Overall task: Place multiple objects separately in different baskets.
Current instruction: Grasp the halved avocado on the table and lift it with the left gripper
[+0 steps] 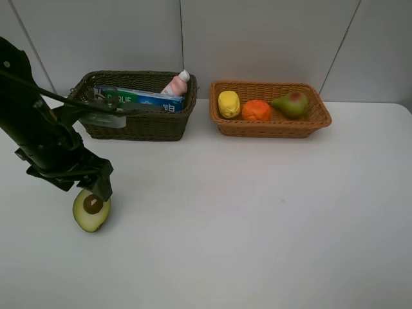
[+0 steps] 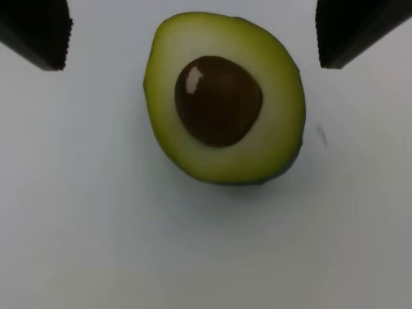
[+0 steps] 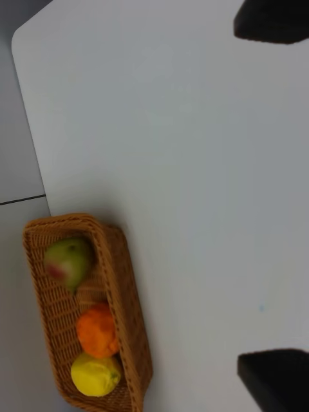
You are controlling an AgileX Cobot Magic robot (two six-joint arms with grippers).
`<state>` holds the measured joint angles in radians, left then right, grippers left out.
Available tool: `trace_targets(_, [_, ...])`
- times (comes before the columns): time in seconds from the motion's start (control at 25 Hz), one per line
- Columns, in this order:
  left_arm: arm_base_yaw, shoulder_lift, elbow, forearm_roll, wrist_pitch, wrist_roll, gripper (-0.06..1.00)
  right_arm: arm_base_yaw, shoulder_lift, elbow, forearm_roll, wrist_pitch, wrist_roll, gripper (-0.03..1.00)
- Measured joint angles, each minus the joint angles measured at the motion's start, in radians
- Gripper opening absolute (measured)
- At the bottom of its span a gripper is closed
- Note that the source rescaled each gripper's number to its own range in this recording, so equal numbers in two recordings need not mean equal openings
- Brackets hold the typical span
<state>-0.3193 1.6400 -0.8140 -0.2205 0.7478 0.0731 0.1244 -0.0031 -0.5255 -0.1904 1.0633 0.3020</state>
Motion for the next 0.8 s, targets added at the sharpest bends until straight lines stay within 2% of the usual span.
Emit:
trace_targets(0.24, [0.000, -0.001, 0.035, 0.029, -0.009, -0.073, 1.00, 0.000, 0.000, 0.000, 0.000, 0.000, 0.000, 1.00])
trace_targets(0.52, [0.000, 0.024, 0.105, 0.030, -0.087, -0.093, 1.00, 0.000, 0.000, 0.000, 0.000, 0.000, 0.000, 1.00])
trace_targets(0.8, [0.000, 0.098, 0.109, 0.029, -0.146, -0.104, 1.00, 0.000, 0.000, 0.000, 0.000, 0.000, 0.000, 1.00])
